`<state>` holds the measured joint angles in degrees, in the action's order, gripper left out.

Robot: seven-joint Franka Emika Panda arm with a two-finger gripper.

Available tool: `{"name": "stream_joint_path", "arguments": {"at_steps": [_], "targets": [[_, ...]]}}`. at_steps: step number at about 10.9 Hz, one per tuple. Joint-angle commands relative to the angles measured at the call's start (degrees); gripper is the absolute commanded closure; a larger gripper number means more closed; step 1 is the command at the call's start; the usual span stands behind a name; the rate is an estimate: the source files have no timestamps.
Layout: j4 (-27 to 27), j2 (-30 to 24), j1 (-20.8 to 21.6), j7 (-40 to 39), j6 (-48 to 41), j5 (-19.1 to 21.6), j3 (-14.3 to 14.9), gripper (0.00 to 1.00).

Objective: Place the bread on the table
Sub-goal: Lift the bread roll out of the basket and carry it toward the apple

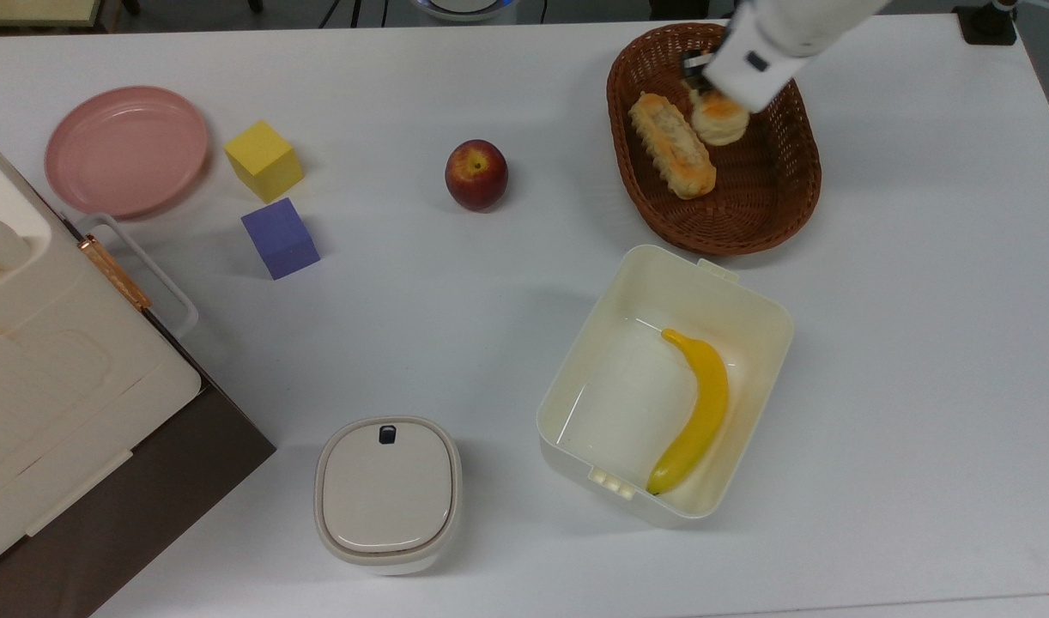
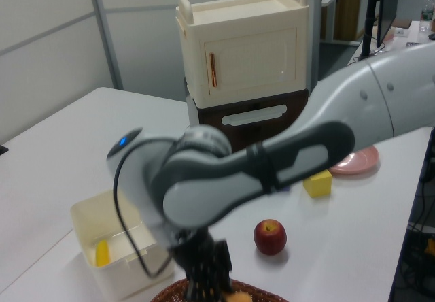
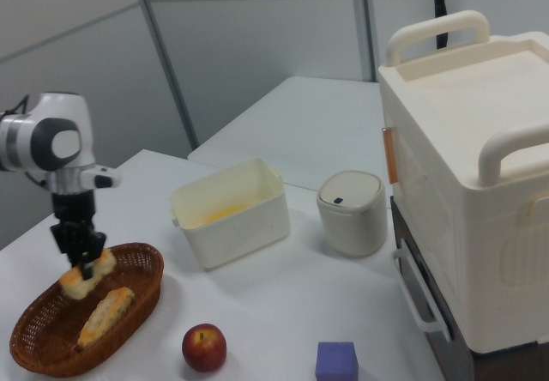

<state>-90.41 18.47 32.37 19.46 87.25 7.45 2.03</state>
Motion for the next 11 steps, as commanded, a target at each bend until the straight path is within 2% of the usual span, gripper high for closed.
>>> {"name": "stream_joint_path", "arguments": {"at_steps": [1, 3, 7, 9, 11], "targets": [[-0.8, -1.4, -5.5, -4.9, -0.4, -3.5, 0.1, 0.73], [-1.1, -0.9, -6.9, -7.3, -0.2, -6.3, 0.1, 0.72], [-0.9, -0.1, -14.2, -8.7, 1.8, -7.2, 0.1, 0.69], [0.2, 0.0, -16.3, -8.6, 2.0, -10.1, 2.4, 0.68], [-0.1, 0.3, -19.8, -9.0, 2.0, -11.8, 2.9, 0.64]]}}
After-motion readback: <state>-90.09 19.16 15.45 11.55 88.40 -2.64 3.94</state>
